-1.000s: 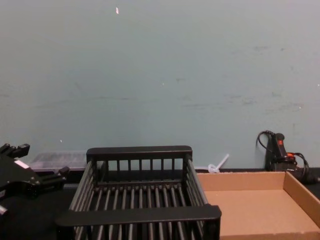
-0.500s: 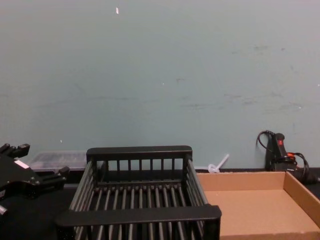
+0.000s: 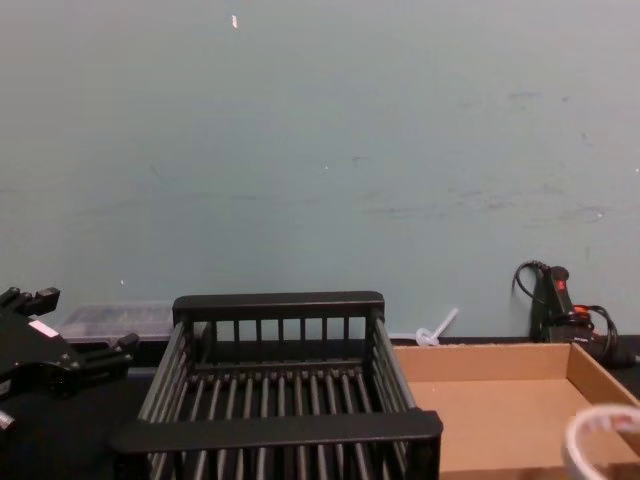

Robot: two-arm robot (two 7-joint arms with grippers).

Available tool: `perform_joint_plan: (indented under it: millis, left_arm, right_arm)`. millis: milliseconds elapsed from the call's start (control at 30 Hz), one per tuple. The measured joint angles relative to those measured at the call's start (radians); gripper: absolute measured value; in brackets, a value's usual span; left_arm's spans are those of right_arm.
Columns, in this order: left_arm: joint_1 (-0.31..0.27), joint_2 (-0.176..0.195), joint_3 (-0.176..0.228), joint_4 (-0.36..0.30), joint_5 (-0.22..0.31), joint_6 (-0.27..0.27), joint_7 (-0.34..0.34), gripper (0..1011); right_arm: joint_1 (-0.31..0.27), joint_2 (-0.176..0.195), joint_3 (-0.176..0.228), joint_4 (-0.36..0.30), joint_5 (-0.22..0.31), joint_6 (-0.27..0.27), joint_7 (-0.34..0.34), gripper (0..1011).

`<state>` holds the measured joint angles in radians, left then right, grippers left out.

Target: Pick up the white tape and place it into the black box , Pick up the silver tape and place it into the brown box.

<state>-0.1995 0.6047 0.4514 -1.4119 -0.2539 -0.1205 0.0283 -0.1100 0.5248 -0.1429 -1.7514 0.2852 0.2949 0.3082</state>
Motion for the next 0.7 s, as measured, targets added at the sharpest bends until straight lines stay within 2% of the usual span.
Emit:
perform_joint_plan:
  millis: [33, 100, 267, 367, 700]
  left_arm:
    - [0.0, 0.0, 0.0, 0.0, 0.0, 0.0, 0.0, 1001]
    - [0.0, 0.0, 0.0, 0.0, 0.0, 0.0, 0.0, 1001]
    - [0.0, 0.0, 0.0, 0.0, 0.0, 0.0, 0.0, 1001]
    - [0.0, 0.0, 0.0, 0.0, 0.0, 0.0, 0.0, 1001]
    - [0.0, 0.0, 0.0, 0.0, 0.0, 0.0, 0.0, 1001]
  right_arm:
    - [0.025, -0.01, -0.002, 0.002, 0.0, -0.004, -0.001, 98]
    - [0.033, -0.013, -0.004, 0.003, 0.0, -0.005, -0.001, 98]
    - [0.102, -0.037, -0.03, 0.032, -0.012, -0.008, -0.004, 98]
    - [0.156, -0.054, -0.054, 0.062, -0.029, -0.008, -0.004, 98]
    - [0.276, -0.097, -0.123, 0.14, -0.072, -0.006, 0.013, 98]
